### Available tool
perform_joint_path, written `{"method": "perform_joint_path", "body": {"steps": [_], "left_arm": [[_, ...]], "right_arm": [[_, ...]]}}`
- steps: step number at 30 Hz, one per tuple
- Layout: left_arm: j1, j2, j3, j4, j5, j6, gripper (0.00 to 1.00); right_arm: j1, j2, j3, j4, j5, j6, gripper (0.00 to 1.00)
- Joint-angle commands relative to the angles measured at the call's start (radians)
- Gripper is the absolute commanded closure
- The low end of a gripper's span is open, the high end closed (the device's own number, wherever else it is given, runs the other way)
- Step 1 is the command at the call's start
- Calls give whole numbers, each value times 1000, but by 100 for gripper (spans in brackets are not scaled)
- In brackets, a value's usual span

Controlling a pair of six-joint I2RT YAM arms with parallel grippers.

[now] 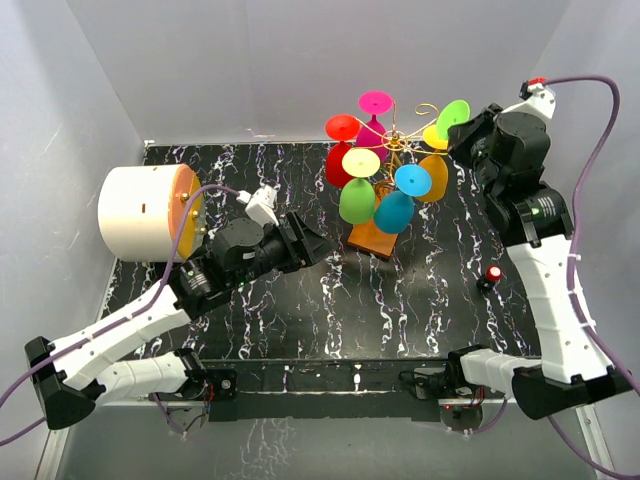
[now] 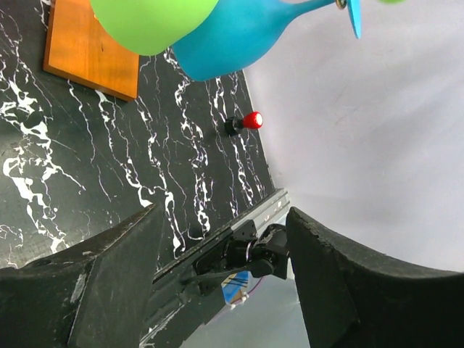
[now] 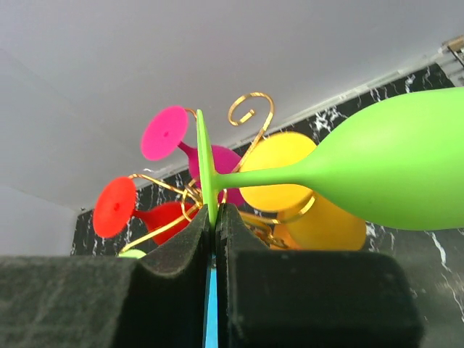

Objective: Place the wine glass upside down on the wine glass rack

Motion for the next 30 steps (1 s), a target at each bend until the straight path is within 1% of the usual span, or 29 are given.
{"method": "perform_joint_path", "body": {"steps": [1,4,8,13,16,27,30], "left_arm": [[-1,28,46,1,54,31,33],[0,36,49,2,68,34,33],[-2,31,45,1,71,32,33],[-1,19,38,-5,70,29,33],[-1,14,37,-12,65,30,33],[-2,38,43,-4,73,35,33],[0,37,44,-6,72,35,32]], "right_arm": [[-5,62,103,133,-35,-50,100],[-16,128,161,154,-98,-55,100],[-49,217,219,194,-233,-43,100],[-168,337,273,266,-503,4,100],[-213,402,314,289,-615,37,100],[-214,494,359,302,-757,78,100],[-242,510,359,305,-794,82,100]]}}
